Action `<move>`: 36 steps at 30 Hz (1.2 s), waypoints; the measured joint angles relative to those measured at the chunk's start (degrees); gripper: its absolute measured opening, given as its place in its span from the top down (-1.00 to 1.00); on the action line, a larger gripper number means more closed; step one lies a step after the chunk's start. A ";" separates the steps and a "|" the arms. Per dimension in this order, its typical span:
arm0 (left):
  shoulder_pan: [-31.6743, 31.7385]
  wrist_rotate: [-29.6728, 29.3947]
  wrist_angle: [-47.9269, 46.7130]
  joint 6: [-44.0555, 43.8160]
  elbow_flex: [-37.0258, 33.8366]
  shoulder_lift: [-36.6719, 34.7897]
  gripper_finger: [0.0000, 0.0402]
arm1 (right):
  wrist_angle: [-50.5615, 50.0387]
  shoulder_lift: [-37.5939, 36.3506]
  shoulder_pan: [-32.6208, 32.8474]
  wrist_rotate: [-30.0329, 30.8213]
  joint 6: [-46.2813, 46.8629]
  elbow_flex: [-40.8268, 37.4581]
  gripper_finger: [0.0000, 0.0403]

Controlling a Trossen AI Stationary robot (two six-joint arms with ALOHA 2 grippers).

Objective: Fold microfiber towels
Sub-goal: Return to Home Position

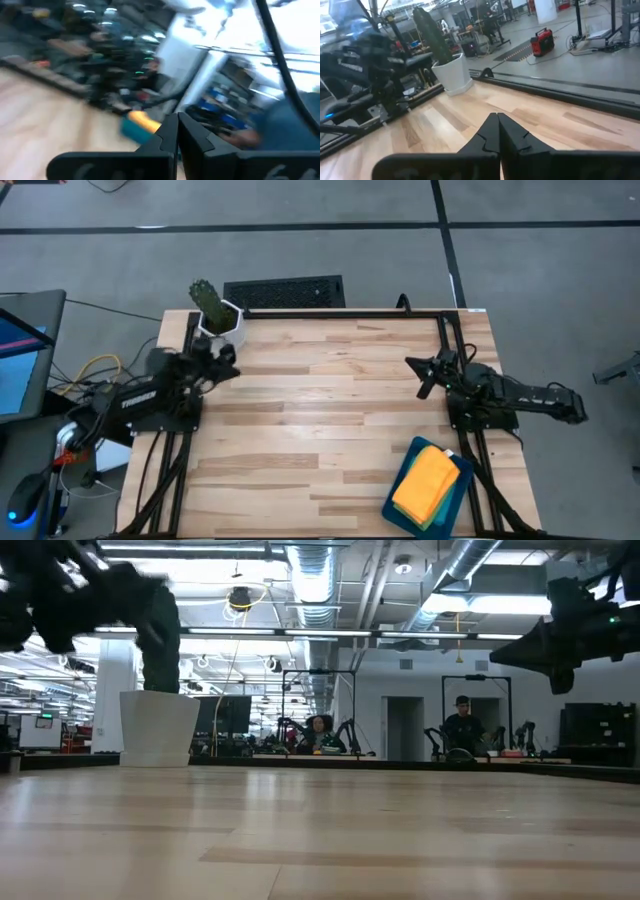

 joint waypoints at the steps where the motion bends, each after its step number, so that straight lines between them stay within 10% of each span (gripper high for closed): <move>1: 0.67 1.50 3.15 -3.76 -0.04 -2.09 1.00 | 0.17 0.02 -0.20 -0.04 0.44 -0.02 0.91; 5: -0.07 -11.24 3.15 -3.97 -0.20 -10.74 1.00 | 0.11 0.02 -0.68 0.16 0.75 -0.02 0.93; 14: -22.12 -50.85 -44.16 16.66 0.73 -17.88 1.00 | -0.43 0.07 -0.54 3.17 3.60 0.02 0.76; 17: -29.40 -61.04 -45.97 18.17 2.91 -17.00 1.00 | -0.49 0.12 0.15 3.01 3.60 0.02 0.75; 23: -36.28 -64.58 -52.03 23.68 9.79 -16.59 1.00 | -0.51 0.15 1.29 2.78 3.32 0.04 0.76; 28: -37.12 -49.77 -60.32 35.17 13.07 -21.16 1.00 | -0.61 0.15 1.99 0.63 0.28 0.04 0.76; 36: -39.02 -62.69 -74.84 38.60 8.36 -43.43 1.00 | 6.02 0.15 1.95 -2.88 -5.05 -1.98 0.76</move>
